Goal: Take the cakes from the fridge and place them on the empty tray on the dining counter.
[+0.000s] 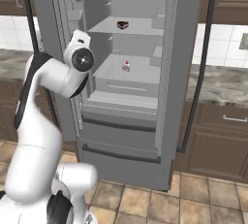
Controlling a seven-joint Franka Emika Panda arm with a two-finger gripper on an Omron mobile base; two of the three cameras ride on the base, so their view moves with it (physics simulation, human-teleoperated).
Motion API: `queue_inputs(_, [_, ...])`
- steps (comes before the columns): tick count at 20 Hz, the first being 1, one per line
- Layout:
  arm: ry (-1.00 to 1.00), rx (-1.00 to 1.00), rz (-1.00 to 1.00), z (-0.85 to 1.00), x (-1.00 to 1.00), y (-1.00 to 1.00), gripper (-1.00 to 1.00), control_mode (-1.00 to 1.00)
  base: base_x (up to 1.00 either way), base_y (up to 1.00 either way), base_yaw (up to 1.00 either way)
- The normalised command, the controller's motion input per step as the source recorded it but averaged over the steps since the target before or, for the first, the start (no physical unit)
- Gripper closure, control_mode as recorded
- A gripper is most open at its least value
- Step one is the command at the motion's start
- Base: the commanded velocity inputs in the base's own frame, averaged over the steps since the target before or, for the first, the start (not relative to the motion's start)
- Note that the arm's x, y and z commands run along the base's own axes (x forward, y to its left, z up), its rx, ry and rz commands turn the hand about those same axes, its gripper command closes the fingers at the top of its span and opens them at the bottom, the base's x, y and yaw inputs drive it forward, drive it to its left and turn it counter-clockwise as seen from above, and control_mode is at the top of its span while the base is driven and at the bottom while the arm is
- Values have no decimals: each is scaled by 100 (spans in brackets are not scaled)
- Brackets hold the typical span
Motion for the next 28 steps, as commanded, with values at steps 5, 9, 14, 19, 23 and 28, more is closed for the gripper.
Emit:
queue_inputs(5, [0, -4, 5, -13, 73, 1, -100, -100, 0, 0, 0])
queue_inputs(9, [0, -6, 8, -17, 77, 3, -100, -100, 0, 0, 0])
queue_inputs(14, [0, -7, 8, -25, 81, 2, -100, -100, 0, 0, 0])
queue_inputs(19, [0, -7, 4, -26, 77, 26, -100, -100, 0, 0, 0])
queue_inputs(23, [0, -2, 1, -13, 58, 36, -100, -100, 0, 0, 0])
queue_inputs(28, [0, 0, 0, -18, 24, 23, -100, -100, 0, 0, 0])
